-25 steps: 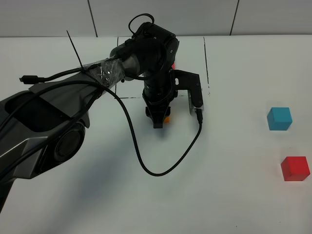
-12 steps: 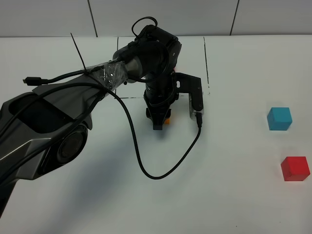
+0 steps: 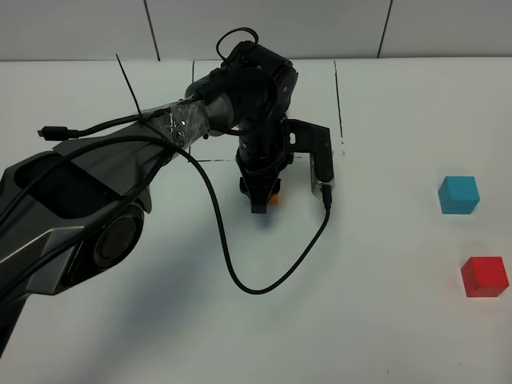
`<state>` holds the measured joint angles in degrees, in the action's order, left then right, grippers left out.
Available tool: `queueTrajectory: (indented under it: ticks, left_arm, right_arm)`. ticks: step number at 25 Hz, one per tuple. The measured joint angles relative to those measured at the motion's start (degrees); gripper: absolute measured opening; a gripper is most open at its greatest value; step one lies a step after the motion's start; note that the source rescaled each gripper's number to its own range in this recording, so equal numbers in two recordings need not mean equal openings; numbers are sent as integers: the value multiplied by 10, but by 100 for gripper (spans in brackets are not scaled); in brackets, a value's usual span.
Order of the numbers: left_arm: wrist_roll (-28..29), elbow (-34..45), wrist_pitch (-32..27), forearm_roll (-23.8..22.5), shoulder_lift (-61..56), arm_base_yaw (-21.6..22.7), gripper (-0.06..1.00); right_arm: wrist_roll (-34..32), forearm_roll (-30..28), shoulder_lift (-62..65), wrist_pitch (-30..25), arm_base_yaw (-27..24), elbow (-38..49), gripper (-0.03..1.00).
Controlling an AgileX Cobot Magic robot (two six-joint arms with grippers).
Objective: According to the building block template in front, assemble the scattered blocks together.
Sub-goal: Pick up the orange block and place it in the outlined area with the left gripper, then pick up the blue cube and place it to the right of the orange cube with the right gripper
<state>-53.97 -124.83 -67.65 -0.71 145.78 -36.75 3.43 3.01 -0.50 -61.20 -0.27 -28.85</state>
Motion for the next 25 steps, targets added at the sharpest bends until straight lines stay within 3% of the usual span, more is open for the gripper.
queueTrajectory:
  ticks: [5,7,8,13,16,25]
  left_arm:
    - [0,-1,0,0,0,0,1]
    - [0,-1,3,1,0,0,10]
    - [0,-1,6,1,1,0,18]
    - [1,-3,8,2,1,0,80]
    - [7,-13,-4,3,-2,0,98]
    - [80,-19,-7,7,-74,14,99]
  right_arm:
    - [0,0,0,0,0,0,69]
    - [0,0,0,0,0,0,69]
    - [0,1,0,0,0,0,69]
    - [0,1,0,0,0,0,69]
    - [0,1,0,0,0,0,69]
    - [0,1,0,0,0,0,69]
